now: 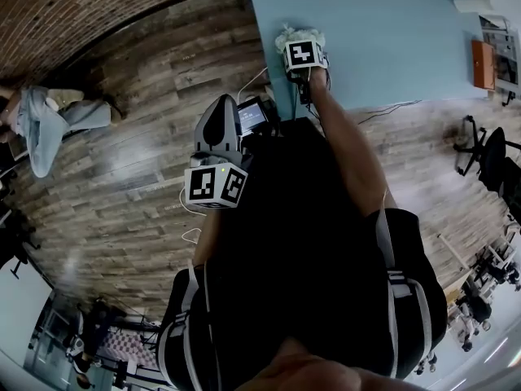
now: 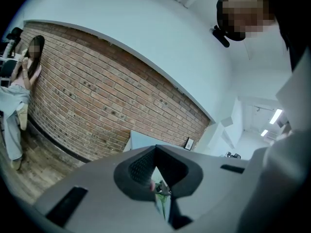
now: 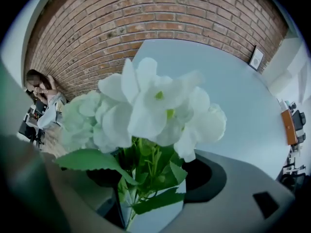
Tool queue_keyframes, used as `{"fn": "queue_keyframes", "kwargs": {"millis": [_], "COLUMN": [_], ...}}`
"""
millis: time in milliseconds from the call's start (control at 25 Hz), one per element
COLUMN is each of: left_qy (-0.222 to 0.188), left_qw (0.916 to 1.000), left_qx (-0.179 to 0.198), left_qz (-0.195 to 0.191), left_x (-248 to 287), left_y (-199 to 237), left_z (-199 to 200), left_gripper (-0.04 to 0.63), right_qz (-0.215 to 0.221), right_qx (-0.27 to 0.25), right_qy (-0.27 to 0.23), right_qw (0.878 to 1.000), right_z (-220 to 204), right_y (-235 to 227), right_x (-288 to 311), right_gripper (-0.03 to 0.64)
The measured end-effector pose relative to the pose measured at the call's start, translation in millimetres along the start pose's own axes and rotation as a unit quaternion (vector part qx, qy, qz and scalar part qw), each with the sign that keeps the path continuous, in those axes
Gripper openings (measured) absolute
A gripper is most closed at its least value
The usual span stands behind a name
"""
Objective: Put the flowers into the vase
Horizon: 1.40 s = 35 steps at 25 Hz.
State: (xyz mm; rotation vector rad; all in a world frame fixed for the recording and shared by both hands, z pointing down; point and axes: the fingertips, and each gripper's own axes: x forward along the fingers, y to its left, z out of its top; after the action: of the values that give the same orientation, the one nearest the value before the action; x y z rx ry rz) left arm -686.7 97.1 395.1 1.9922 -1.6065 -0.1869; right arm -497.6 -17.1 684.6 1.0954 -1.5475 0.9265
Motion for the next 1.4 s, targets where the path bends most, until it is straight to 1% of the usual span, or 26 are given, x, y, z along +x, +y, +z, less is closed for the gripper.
{"fn": "queue_keyframes", "kwargs": {"millis": [80,120,200,240,360,480,560,640,720,760,800,840,880,1000,1080,1160,1200,1240,1280,1400], "left_qy": [0.002,0.003,0.006,0.007,0.009,0.013,0.014,0.015,0.017,0.018,0.02,0.022,0.025,0.032,0.035,0.036,0.038,0.04,0.043,0.057], "left_qw": [1.0,1.0,1.0,0.9999,0.9999,0.9998,0.9997,0.9994,0.9991,0.9989,0.9987,0.9985,0.9982,0.9964,0.9945,0.9924,0.9916,0.9909,0.9904,0.9892], "left_qx": [0.001,0.001,0.003,0.005,0.011,0.016,0.019,0.026,0.033,0.035,0.036,0.037,0.039,0.05,0.062,0.068,0.07,0.07,0.069,0.064], "left_qz": [-0.003,-0.004,-0.006,-0.007,-0.01,-0.008,-0.009,-0.015,-0.022,-0.026,-0.029,-0.034,-0.039,-0.061,-0.078,-0.095,-0.102,-0.108,-0.112,-0.119], "left_x": [1.1,2.1,5.0,6.6,8.8,7.0,8.1,11.0,15.0,16.8,18.1,19.0,20.0,24.4,29.7,32.4,31.0,28.9,28.3,40.6], "left_y": [-2.2,-3.4,-6.2,-7.6,-11.0,-12.9,-14.8,-18.8,-24.1,-26.9,-29.9,-33.4,-37.8,-52.9,-63.8,-76.2,-81.7,-84.9,-84.5,-68.8], "left_z": [-1.0,-1.4,-2.1,-2.8,-5.2,-6.0,-5.8,-5.7,-5.8,-6.2,-7.3,-8.7,-10.2,-12.3,-12.9,-16.1,-18.7,-21.6,-24.2,-28.9], "left_gripper": [0.017,0.017,0.017,0.017,0.017,0.017,0.017,0.017,0.017,0.017,0.017,0.017,0.017,0.017,0.017,0.017,0.017,0.017,0.017,0.017], "right_qz": [0.004,0.002,-0.004,-0.005,0.008,0.038,0.056,0.065,0.068,0.068,0.067,0.065,0.061,0.044,0.037,0.038,0.038,0.037,0.034,0.018], "right_qx": [-0.011,-0.02,-0.047,-0.059,-0.075,-0.067,-0.064,-0.075,-0.096,-0.107,-0.117,-0.127,-0.135,-0.145,-0.139,-0.118,-0.102,-0.087,-0.075,-0.053], "right_qy": [0.011,0.018,0.026,0.028,0.033,0.027,0.011,-0.02,-0.073,-0.107,-0.147,-0.193,-0.243,-0.377,-0.447,-0.51,-0.531,-0.542,-0.547,-0.551], "right_qw": [1.0,1.0,0.999,0.998,0.997,0.997,0.996,0.995,0.99,0.986,0.98,0.971,0.959,0.914,0.883,0.851,0.84,0.835,0.833,0.833], "right_z": [0.4,0.7,3.2,4.3,2.8,3.6,8.8,17.3,28.7,34.1,39.4,44.5,48.3,44.7,31.5,10.8,-3.1,-17.5,-29.4,-41.0], "right_y": [2.3,3.1,5.0,6.0,7.9,12.5,13.9,12.8,12.4,13.6,16.2,19.5,22.6,28.3,28.4,25.3,23.3,21.6,20.7,20.6], "right_x": [-1.8,-2.8,-3.5,-3.4,-3.5,-7.6,-13.1,-24.7,-44.2,-57.7,-74.8,-95.5,-118.7,-193.5,-243.3,-291.2,-311.5,-326.6,-335.9,-340.2], "right_gripper": [0.347,0.316,0.228,0.207,0.19,0.186,0.184,0.184,0.184,0.184,0.184,0.184,0.184,0.186,0.185,0.186,0.186,0.186,0.186,0.186]}}
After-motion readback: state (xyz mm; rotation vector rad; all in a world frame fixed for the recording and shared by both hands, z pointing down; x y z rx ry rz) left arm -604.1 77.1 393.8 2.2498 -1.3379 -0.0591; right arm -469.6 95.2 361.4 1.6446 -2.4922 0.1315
